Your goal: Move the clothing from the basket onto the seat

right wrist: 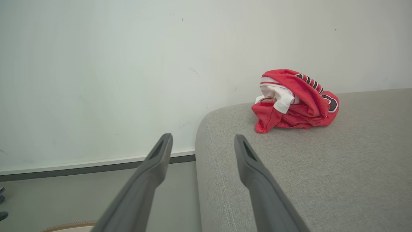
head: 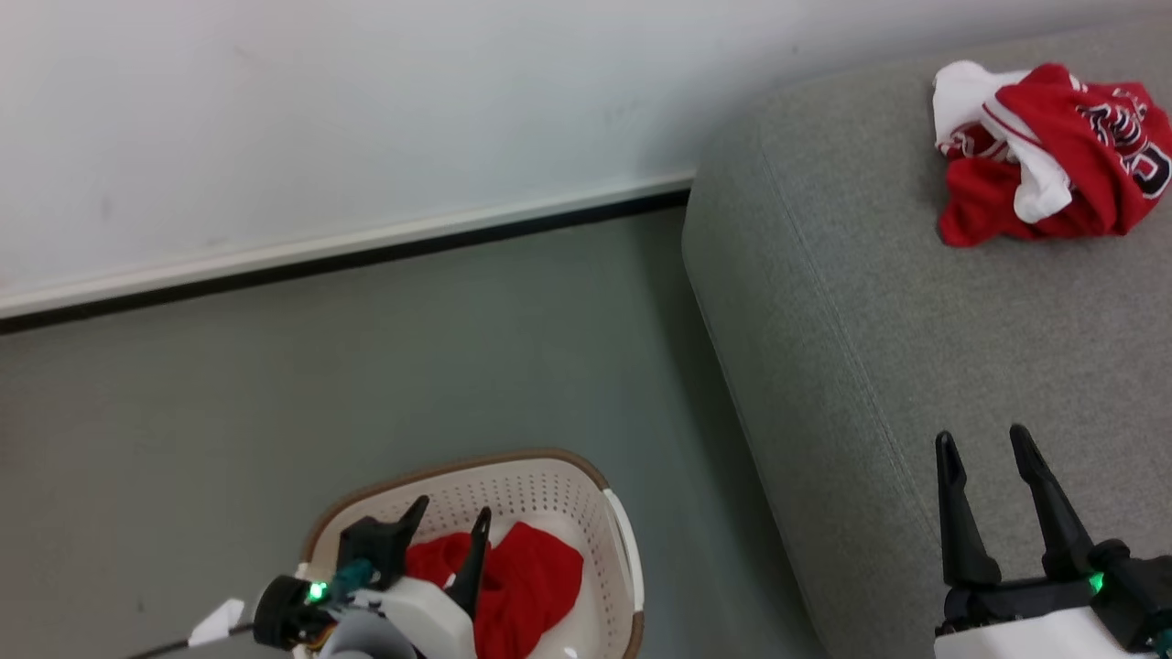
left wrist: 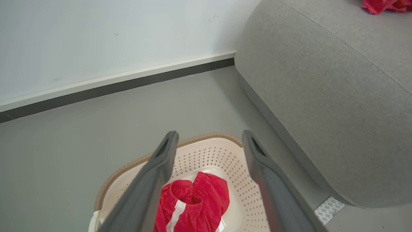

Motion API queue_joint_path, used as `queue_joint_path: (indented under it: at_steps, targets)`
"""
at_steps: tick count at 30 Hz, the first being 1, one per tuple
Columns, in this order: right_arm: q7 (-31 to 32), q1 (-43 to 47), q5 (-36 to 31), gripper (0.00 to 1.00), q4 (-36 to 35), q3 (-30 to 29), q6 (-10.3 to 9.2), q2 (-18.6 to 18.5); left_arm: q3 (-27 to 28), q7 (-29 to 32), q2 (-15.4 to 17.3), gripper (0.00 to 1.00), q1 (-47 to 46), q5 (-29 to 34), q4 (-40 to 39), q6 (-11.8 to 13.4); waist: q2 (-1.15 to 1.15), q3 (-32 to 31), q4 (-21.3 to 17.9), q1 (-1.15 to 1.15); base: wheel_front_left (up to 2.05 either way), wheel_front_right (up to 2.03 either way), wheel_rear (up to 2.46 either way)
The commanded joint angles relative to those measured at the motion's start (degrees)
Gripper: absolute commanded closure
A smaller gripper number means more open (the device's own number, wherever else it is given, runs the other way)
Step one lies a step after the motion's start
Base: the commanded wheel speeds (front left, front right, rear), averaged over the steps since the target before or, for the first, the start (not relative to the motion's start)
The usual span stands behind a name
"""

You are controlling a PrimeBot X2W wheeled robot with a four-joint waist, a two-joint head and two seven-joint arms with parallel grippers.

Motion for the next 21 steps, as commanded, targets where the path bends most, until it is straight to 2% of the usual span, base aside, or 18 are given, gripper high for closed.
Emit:
queue_joint_path:
  at_steps: [1,8,13,17,21]
  targets:
    - [0.04,-1.45,0.6,0.0,-0.81,0.2,-0.15,0.01,-0.08,0.5,1.07,0.0,-1.78,0.63,1.61,-0.13,0.0,5.97,-3.07,-0.01,0.0,0.0,0.0]
    - [0.04,-6.26,1.88,0.0,-4.53,1.61,-0.14,0.03,-1.89,4.41,2.25,0.0,-11.47,2.15,12.17,-0.88,0.0,15.02,-4.82,-0.01,0.0,0.0,0.0]
    - [0.05,-9.7,2.14,0.0,-7.43,1.75,-0.15,0.03,-2.95,7.44,2.74,0.0,-18.12,3.3,18.67,-0.51,0.0,21.97,-4.92,-0.01,0.0,0.0,0.0]
    - [0.05,-12.07,2.09,0.0,-9.58,1.68,-0.15,0.03,-3.21,10.74,2.81,0.0,-23.23,3.68,23.77,0.92,0.0,27.21,-4.57,-0.01,0.0,0.0,0.0]
    - [0.04,-14.05,1.06,0.0,-11.04,1.68,-0.14,0.02,-2.67,10.88,2.48,0.0,-27.43,2.61,27.17,2.74,0.0,31.45,-3.85,-0.01,0.0,0.0,0.0]
